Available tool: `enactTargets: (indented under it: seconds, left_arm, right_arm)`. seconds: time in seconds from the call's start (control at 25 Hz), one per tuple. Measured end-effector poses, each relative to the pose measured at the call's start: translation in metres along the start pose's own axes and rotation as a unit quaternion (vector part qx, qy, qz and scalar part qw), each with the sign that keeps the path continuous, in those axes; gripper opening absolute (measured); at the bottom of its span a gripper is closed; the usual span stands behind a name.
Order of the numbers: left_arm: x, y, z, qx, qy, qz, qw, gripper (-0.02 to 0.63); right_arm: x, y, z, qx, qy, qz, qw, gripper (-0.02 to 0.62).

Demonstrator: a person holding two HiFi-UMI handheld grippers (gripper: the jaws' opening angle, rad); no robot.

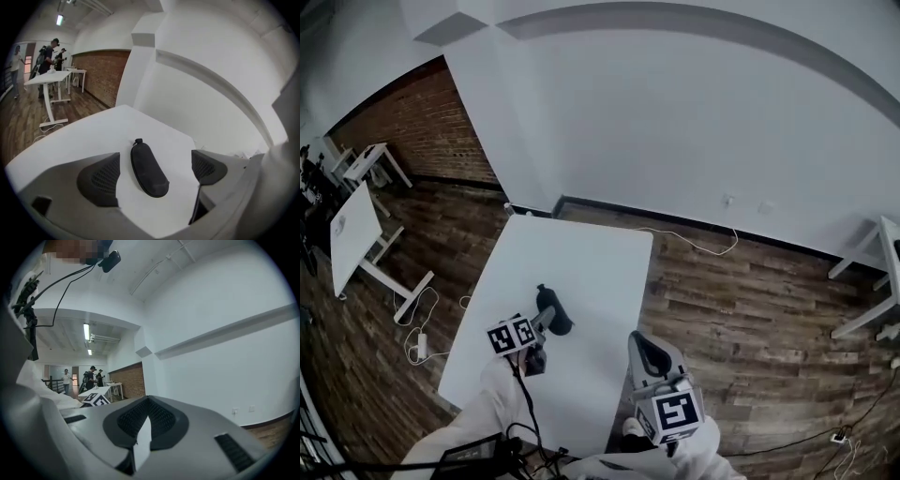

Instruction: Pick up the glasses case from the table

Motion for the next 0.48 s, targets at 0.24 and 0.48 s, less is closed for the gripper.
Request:
enactTargets:
  seconds: [0.24, 0.48]
  left_arm:
    - [0.019, 0.027, -0.064, 0.077, -0.04, 0.006, 0.9962, 0.485]
    - [0.02, 0.046, -0.108, 0.121, -0.077, -0.007, 0.9896, 0.485]
  right_arm:
    - [-0.029, 0.012, 0.037, 0.027, 0.056, 0.008, 0.998, 0.007]
    - [-0.053, 0.014, 0.072, 0.064, 0.094, 0.007, 0.994, 0.007]
Point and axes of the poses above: the fingertips, and each gripper's own axes: z backward along the fingers, x to its left, y out of its underside, the point moved 2 cm from there along z, backward along the fingers, and after that the axes turned 4 degrees about -x, right-handed, at the moved point
